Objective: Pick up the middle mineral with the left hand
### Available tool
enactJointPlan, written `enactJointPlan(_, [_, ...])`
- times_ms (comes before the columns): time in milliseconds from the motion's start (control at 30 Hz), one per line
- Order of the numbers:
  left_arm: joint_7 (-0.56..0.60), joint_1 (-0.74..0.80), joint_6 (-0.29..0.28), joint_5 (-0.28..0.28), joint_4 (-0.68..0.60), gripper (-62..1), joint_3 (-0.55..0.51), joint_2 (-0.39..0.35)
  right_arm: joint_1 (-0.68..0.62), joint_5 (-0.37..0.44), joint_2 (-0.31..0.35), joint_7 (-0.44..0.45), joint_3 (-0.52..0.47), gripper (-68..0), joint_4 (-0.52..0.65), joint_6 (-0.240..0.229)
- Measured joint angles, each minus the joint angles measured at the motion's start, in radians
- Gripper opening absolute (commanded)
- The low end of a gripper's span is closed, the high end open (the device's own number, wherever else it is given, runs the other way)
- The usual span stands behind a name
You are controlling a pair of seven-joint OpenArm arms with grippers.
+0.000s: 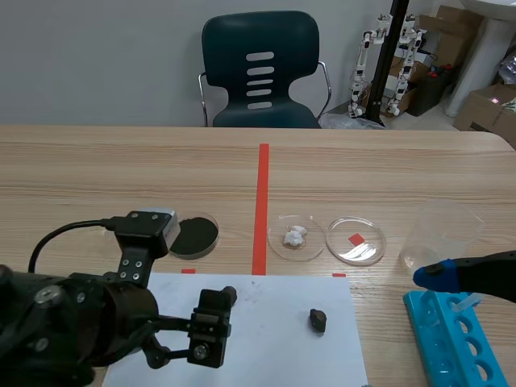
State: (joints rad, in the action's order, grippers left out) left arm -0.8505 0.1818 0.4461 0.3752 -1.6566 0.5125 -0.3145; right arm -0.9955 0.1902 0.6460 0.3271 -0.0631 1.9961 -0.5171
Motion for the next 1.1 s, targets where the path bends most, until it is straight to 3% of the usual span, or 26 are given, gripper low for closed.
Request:
enactJointPlan(300, [-0.040, -0.166, 0.018, -0.002, 0.154, 1.4, 0.089, 0.142, 0.000, 0.000, 0.000, 0.000, 0.000, 0.4, 0.000, 0.000])
enactJointPlan(433, [-0.040, -0.224, 0.023, -0.055, 0.214, 1.4, 0.091, 0.185, 0.000, 0.000, 0.000, 0.000, 0.000, 0.4, 0.000, 0.000])
enactJointPlan(567, [-0.066, -0.275, 0.105, -0.057, 0.282, 1.4, 0.089, 0.215, 0.000, 0.000, 0.000, 0.000, 0.000, 0.4, 0.000, 0.000])
enactJointPlan(700, [-0.113, -0.322, 0.153, -0.057, 0.355, 1.4, 0.089, 0.237, 0.000, 0.000, 0.000, 0.000, 0.000, 0.4, 0.000, 0.000])
enactJointPlan(1100, [-0.201, -0.421, 0.190, -0.066, 0.500, 1.4, 0.089, 0.294, 0.000, 0.000, 0.000, 0.000, 0.000, 0.4, 0.000, 0.000])
